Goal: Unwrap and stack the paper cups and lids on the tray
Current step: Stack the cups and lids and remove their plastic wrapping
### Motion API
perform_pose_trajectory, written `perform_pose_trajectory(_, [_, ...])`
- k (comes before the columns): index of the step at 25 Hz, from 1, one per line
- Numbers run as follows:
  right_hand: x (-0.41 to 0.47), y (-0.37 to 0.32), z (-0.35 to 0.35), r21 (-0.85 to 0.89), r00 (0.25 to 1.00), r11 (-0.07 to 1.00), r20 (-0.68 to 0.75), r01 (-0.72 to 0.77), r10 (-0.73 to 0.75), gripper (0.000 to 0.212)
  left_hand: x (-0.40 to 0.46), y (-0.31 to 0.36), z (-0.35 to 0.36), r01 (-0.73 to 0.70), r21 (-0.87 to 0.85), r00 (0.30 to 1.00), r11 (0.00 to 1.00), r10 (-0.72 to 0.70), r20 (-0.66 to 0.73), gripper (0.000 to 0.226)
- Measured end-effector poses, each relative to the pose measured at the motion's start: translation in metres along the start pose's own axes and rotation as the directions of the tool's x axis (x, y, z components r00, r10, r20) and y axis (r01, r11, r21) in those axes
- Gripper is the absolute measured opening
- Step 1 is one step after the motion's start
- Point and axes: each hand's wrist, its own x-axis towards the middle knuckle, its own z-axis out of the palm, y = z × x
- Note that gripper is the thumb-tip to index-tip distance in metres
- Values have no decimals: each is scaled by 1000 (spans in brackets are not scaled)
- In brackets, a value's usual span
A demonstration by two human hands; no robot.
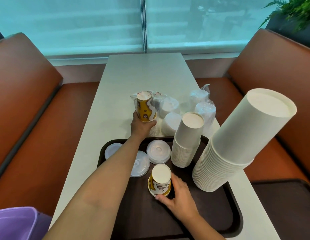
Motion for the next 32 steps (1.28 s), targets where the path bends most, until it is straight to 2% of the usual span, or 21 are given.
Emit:
perform_pose_trajectory(3, [3,-2,-1,-12,1000,1000,17,0,0,87,-11,-2,-15,62,-237,996,970,-77,-52,72])
perform_pose_trajectory(5, [-2,-5,-4,-12,1000,1000,28,12,-11,95,-29,1,-32,103,-486,989,868,-140,-42,64])
perform_pose_trajectory(7, [-12,-9,-6,7,999,1000,-53,2,-1,94,-54,12,-53,97,-687,984,720,-173,-43,53])
perform_pose_trajectory(9, [-32,-25,-8,37,968,998,-247,46,-36,76,-88,20,-77,78,-818,985,570,-172,-26,56])
perform_pose_trajectory(10, [-42,-37,-9,77,947,993,-317,86,-57,62,-107,25,-90,71,-864,989,499,-149,-5,66])
perform_pose_trajectory(12, [-56,-74,-18,250,954,959,-296,134,-56,44,-146,34,-112,81,-913,996,400,-61,62,84])
perform_pose_trajectory(13, [-60,-95,-23,351,974,930,-223,112,-33,48,-165,37,-120,100,-925,995,365,-29,96,83])
perform_pose_trajectory(15, [-61,-127,-32,553,996,832,-85,40,9,76,-200,44,-129,154,-944,988,293,-18,156,67])
perform_pose_trajectory(17, [-61,-147,-36,701,990,701,-128,133,-61,104,-231,45,-131,255,-934,967,249,-43,252,61])
perform_pose_trajectory(18, [-62,-153,-35,733,975,646,-201,212,-91,110,-242,44,-130,317,-914,948,253,-51,314,59])
perform_pose_trajectory(20, [-65,-160,-30,736,942,609,-329,296,-62,110,-264,39,-124,473,-832,877,290,-63,476,60])
perform_pose_trajectory(23, [-72,-159,-24,665,908,681,-420,307,2,96,-281,19,-120,682,-642,724,350,-201,660,76])
perform_pose_trajectory(24, [-73,-156,-23,639,907,712,-422,292,6,89,-282,10,-121,703,-567,700,430,-276,658,80])
perform_pose_trajectory(25, [-74,-152,-22,611,915,744,-404,271,-1,84,-282,0,-123,692,-457,702,559,-374,606,82])
perform_pose_trajectory(27, [-73,-142,-17,558,945,800,-325,219,-32,81,-282,-21,-129,587,-155,775,794,-498,389,72])
perform_pose_trajectory(28, [-71,-138,-14,524,959,830,-279,192,-45,82,-282,-30,-132,512,-49,842,857,-490,226,62])
perform_pose_trajectory(29, [-71,-137,-11,494,970,853,-238,167,-53,82,-279,-39,-137,425,-10,904,905,-424,60,52])
perform_pose_trajectory(30, [-69,-137,-7,475,976,867,-210,151,-54,83,-275,-43,-143,303,-61,951,951,-306,-43,44])
perform_pose_trajectory(31, [-66,-138,-4,469,978,871,-200,144,-55,84,-272,-41,-150,171,-153,981,973,-182,-60,42])
perform_pose_trajectory(32, [-63,-139,-1,471,979,870,-198,145,-56,85,-269,-37,-155,48,-223,999,974,-51,-5,49])
